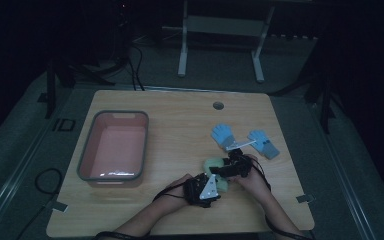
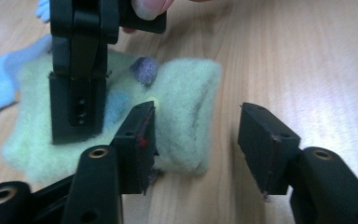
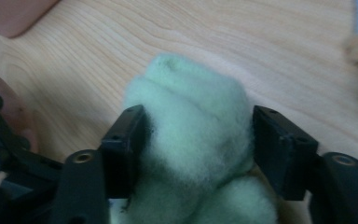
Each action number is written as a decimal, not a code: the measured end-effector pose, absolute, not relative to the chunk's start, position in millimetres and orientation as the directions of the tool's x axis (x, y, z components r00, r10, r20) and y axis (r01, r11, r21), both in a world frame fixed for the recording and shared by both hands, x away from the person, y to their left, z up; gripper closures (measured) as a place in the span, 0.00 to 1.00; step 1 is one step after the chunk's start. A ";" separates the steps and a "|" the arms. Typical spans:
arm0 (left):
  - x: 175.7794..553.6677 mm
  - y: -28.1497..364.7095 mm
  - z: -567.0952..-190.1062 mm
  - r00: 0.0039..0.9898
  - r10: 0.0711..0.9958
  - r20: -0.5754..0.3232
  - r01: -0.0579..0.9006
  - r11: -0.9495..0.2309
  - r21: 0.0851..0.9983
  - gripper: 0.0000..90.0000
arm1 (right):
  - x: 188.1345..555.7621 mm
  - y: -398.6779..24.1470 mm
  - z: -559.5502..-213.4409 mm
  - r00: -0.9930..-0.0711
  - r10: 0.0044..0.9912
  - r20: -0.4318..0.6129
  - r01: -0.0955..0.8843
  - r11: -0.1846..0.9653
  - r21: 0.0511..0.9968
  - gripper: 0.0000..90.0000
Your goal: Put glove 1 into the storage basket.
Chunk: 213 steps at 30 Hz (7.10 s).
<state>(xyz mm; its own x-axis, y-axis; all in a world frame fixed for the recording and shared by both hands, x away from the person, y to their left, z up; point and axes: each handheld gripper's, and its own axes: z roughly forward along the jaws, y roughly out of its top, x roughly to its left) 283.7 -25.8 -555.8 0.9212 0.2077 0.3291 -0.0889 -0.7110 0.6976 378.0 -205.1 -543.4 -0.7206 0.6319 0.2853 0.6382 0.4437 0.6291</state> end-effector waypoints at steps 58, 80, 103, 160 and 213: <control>291.4 81.5 -451.7 0.865 0.317 0.390 -0.034 -0.737 0.675 0.86 | 381.7 -101.8 -443.1 -0.812 0.525 0.255 0.513 0.434 0.741 0.82; 284.7 166.7 -422.5 0.796 0.412 0.444 0.030 -0.759 0.651 0.86 | 396.8 -3.3 -406.7 -0.872 0.430 0.235 0.441 0.478 0.760 0.82; 285.2 237.0 -455.1 0.797 0.446 0.407 0.127 -0.783 0.609 0.86 | 404.3 83.3 -443.7 -0.878 0.380 0.291 0.460 0.502 0.733 0.82; 296.5 237.7 -463.5 0.795 0.554 0.247 0.297 -0.711 0.637 0.51 | 426.6 99.4 -450.4 -0.817 0.539 0.207 0.538 0.581 0.610 0.20; 284.2 101.1 -499.2 0.881 0.471 -0.038 0.359 -0.615 0.702 0.03 | 397.1 -87.2 -465.5 -0.754 0.653 0.068 0.511 0.519 0.685 0.12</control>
